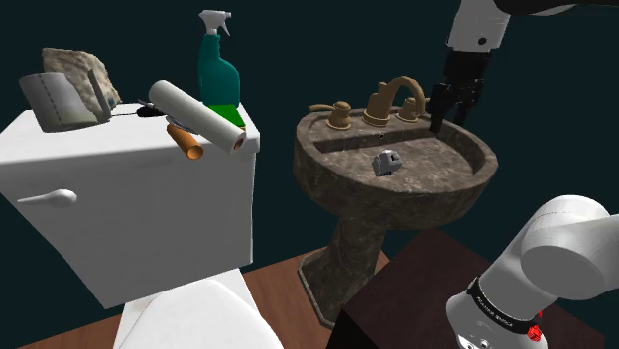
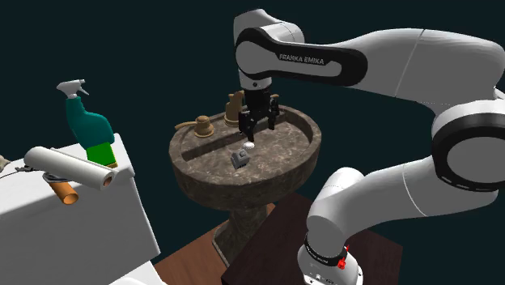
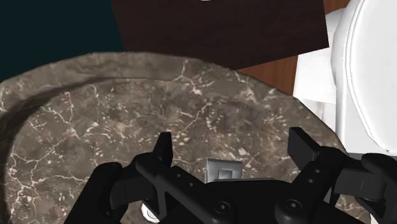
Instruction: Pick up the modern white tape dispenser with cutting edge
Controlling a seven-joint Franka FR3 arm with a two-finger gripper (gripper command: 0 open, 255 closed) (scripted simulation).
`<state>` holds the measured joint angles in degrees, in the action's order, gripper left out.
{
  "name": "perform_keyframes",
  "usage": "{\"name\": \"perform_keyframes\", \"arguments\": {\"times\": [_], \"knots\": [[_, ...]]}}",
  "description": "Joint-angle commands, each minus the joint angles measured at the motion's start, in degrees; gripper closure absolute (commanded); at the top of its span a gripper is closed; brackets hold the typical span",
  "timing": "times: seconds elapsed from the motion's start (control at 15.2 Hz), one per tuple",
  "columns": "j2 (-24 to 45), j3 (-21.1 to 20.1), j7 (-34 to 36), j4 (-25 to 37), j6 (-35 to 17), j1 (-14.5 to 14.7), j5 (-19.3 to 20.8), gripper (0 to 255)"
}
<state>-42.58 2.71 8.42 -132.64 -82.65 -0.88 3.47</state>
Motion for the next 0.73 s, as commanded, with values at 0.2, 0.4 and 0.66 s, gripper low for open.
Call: {"name": "perform_keyframes", "arguments": {"times": [0.2,0.4,0.66], "knots": [[3.47,-0.41,1.33,-2.07,-6.51,-0.33,0.76,0],[7.63,-0.74,2.76,-3.36,-12.91,-0.70,1.66,0],[14.12,-1.10,4.83,-3.84,-21.11,-1.31,3.08,0]]}}
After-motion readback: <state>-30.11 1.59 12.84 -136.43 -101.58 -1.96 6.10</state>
